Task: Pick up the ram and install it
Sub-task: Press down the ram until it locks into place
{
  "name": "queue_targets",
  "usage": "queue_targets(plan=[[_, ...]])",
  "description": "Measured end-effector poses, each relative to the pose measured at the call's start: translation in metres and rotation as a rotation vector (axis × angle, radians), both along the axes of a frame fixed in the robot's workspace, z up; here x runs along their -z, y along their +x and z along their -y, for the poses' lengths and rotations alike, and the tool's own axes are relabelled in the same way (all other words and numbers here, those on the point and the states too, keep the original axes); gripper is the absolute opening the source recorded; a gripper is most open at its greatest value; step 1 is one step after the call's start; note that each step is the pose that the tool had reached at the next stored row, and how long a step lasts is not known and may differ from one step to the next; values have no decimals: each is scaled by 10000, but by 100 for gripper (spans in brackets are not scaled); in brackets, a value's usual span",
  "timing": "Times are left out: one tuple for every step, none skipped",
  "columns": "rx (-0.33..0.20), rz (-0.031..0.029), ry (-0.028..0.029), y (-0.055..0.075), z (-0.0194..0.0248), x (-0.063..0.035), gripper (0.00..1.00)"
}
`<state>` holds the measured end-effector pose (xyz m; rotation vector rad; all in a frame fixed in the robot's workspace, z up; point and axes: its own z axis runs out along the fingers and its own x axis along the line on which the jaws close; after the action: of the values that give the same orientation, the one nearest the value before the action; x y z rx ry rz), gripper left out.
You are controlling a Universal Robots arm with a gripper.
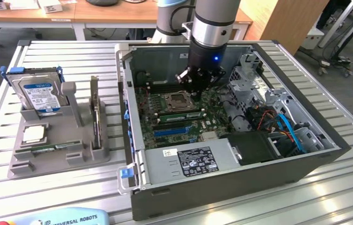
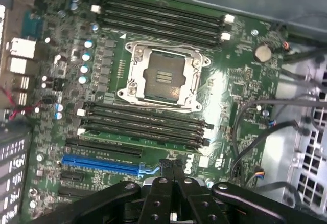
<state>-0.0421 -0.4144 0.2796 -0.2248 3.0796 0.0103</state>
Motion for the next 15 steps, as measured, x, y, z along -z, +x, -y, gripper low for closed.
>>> queue_targets(plan=[[158, 1, 0, 0, 0, 0, 10], [301, 2, 0, 0, 0, 0, 10], [447, 4, 0, 0, 0, 0, 10], [590, 5, 0, 0, 0, 0, 10], [736, 6, 0, 0, 0, 0, 10], [880, 8, 0, 0, -1, 0, 10], [1025, 9, 1, 0, -1, 0, 10], [1169, 10, 0, 0, 0, 0, 10], [1321, 12, 0, 0, -1, 0, 10], [1463, 14, 0, 0, -1, 0, 10], [1603, 15, 0, 0, -1, 0, 10], [1744, 16, 1, 0, -1, 0, 10], [1872, 18, 0, 0, -1, 0, 10], [1962, 25, 1, -1, -1, 0, 10], [1996, 28, 1, 0, -1, 0, 10]])
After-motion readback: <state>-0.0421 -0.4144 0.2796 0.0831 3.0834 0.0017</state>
